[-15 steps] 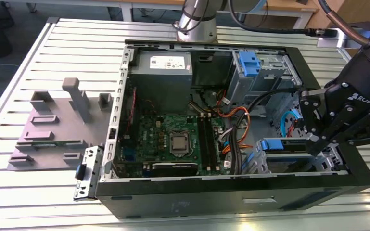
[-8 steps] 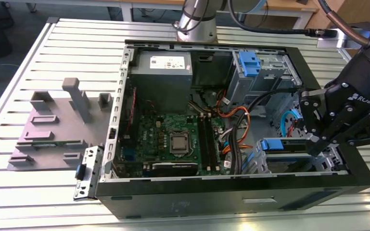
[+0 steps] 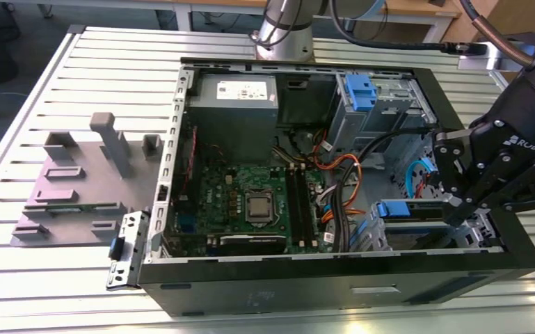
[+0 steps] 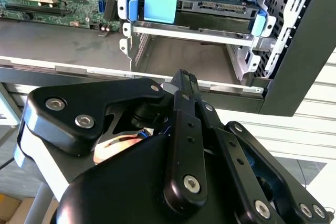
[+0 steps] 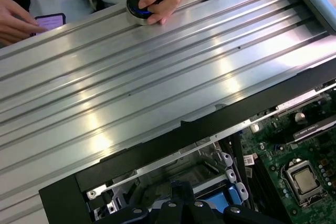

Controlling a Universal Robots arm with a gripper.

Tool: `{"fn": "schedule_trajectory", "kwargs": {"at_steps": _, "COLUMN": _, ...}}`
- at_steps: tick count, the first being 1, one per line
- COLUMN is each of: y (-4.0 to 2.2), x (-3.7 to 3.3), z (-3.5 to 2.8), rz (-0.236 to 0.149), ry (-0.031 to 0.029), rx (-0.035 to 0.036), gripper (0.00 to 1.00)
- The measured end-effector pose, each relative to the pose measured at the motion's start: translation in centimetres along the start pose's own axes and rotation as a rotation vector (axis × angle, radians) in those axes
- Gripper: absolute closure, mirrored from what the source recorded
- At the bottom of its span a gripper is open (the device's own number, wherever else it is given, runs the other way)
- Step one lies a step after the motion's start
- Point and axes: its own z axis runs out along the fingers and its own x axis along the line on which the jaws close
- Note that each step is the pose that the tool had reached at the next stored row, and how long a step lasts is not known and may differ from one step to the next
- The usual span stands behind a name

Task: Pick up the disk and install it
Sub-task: 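Insert the first disk wire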

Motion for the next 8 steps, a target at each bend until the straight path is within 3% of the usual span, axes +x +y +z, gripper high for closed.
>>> {"fn": "schedule_trajectory", "kwargs": {"at_steps": 8, "y": 0.0, "x": 0.0, "z": 0.01, "rz": -0.002, "ry": 0.0025, "rx": -0.005, "gripper": 0.89}}
